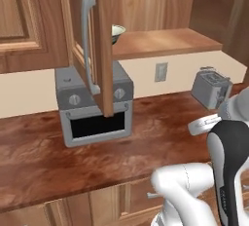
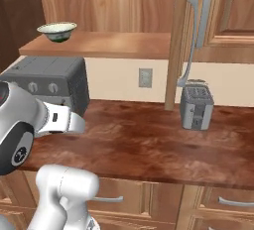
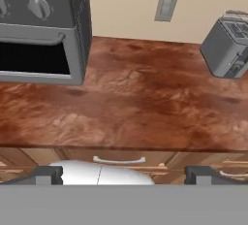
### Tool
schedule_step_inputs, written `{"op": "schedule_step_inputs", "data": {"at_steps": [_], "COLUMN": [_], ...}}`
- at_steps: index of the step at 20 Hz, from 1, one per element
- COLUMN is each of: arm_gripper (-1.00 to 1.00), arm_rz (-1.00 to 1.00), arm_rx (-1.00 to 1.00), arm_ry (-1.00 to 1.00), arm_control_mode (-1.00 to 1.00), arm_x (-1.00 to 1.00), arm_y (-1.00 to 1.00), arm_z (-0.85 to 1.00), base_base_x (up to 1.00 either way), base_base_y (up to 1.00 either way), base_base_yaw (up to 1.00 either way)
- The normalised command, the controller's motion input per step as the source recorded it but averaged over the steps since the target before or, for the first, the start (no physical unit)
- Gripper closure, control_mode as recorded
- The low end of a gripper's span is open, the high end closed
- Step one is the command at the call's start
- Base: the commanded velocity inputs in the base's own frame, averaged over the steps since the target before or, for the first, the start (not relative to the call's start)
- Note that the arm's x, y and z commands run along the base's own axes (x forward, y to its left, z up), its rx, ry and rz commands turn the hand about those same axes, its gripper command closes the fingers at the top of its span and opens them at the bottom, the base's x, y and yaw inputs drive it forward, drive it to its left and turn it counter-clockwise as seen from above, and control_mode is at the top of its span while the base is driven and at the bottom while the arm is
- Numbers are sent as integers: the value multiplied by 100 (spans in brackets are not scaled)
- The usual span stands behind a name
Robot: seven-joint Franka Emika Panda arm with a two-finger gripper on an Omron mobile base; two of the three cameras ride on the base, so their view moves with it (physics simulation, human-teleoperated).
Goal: Take the smaller bowl and place it next to the appetizer plate on the dining counter , and place the larger bowl next to the plate with cooked food.
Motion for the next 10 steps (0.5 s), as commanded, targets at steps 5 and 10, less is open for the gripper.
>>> {"op": "schedule_step_inputs", "data": {"at_steps": [5,10], "arm_gripper": [-100,-100], "arm_rz": [0,0], "arm_rx": [0,0], "arm_ry": [0,0], "arm_control_mode": [100,100], "arm_x": [0,0], "arm_y": [0,0], "arm_z": [0,0], "base_base_x": [75,80], "base_base_y": [-17,-3], "base_base_yaw": [10,13]}}
